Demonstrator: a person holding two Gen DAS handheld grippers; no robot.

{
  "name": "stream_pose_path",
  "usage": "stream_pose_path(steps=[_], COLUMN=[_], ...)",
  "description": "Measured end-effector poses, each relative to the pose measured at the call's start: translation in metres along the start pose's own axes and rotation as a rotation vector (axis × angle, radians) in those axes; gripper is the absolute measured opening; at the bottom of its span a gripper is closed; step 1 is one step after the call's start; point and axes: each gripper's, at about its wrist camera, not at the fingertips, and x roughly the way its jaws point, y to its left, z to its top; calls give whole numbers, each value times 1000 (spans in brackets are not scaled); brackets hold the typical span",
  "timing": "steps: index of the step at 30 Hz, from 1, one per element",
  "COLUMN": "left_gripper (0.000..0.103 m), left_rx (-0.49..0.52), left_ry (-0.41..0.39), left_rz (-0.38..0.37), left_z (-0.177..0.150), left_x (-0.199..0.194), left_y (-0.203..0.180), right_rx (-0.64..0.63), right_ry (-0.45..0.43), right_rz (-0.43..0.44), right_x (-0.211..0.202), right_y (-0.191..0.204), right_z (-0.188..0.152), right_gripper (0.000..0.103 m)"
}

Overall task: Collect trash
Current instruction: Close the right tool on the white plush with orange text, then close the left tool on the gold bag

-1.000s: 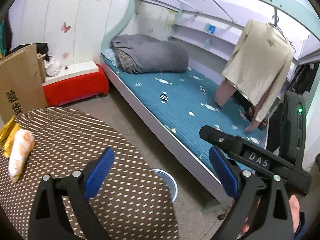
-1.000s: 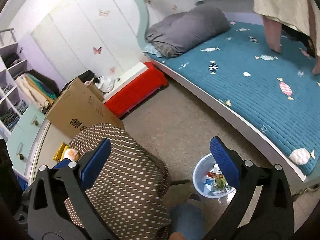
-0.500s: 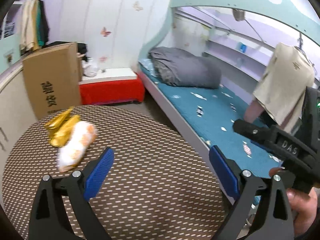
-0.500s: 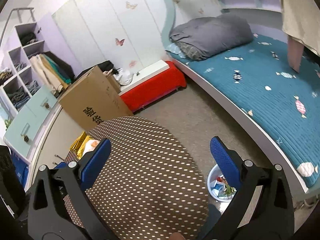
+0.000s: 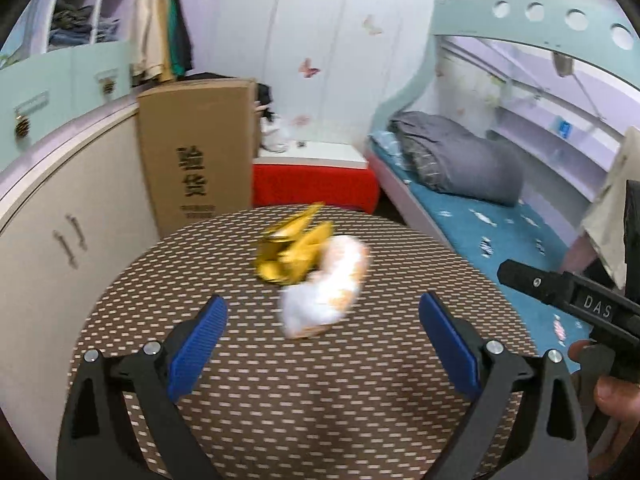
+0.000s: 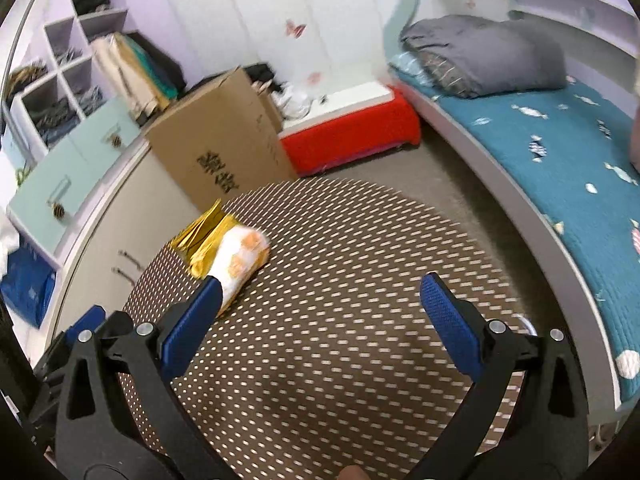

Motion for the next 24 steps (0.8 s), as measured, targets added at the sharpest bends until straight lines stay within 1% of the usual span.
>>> stream_pose_path(steps=[4, 9, 15, 18, 19, 20, 21, 22, 24], left_gripper=[95, 95, 95, 95, 95, 95, 95, 95, 95], left_rx=[-24, -39, -39, -30, -25, -17, -9, -4, 9], left_ry=[7, 25, 49, 62, 65, 69, 73, 75, 84], left_rz=[41, 72, 94, 104, 107, 110, 113, 115, 117], left_z=[-3, -5, -9, -8, -8, -8, -7, -6, -4], left_x=[9, 23, 38, 47, 50, 53, 56, 59, 65], left_y=[28, 54, 67, 70, 70, 71, 71, 70, 69], right_rx=[-39, -57, -40, -30, -26, -24, -25, -26, -26], right_ry=[66, 117, 148, 155, 158, 160, 165, 180, 174], right_rz=[15, 33, 28, 52, 62, 70, 72, 84, 102], right_x=[36, 74, 108, 124, 128, 131, 134, 139, 138], right_y=[27, 48, 63, 71, 72, 73, 73, 73, 71], right_z=[-4, -6, -8, -7, -6, -6, -6, -7, -6], right_gripper=[97, 97, 97, 97, 94, 81, 72, 52, 48])
